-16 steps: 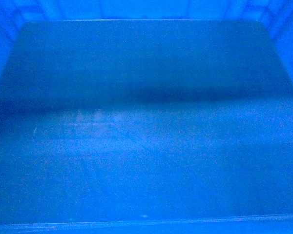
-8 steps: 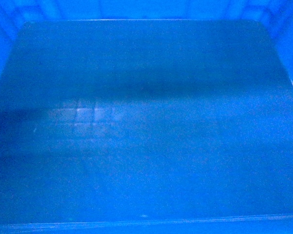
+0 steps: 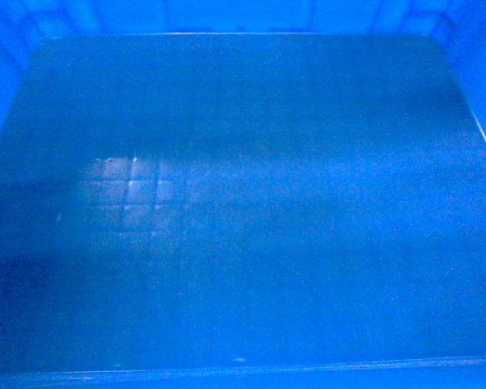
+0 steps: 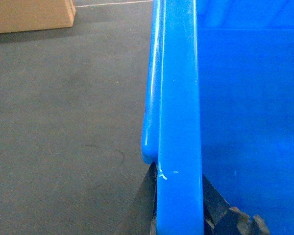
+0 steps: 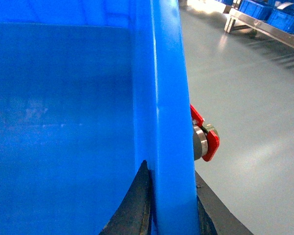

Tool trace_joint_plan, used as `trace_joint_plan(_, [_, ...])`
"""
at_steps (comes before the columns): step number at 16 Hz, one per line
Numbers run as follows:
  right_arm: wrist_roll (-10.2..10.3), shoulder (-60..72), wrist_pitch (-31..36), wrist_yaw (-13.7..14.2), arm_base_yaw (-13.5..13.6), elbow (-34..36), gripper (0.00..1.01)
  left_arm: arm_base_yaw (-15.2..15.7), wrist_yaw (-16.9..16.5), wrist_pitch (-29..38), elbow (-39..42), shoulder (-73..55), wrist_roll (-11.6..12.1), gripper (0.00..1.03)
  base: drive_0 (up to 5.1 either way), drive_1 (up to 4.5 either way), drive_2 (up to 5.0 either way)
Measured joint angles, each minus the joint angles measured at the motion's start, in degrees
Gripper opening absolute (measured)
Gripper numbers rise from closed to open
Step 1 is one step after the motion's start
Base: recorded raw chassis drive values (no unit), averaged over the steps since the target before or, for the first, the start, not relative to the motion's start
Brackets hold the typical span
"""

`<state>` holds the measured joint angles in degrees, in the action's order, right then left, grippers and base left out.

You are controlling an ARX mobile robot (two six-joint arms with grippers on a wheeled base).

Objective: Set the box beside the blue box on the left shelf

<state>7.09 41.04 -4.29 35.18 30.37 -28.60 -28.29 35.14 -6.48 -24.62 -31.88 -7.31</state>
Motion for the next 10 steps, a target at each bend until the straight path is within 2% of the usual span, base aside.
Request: trace_joint_plan(10, [0.0,0.0,0.0,0.0,0.0,0.0,0.12,0.0,0.0,0.0,0.0,0.0,0.0,0.09,0.0,0.0,0.0])
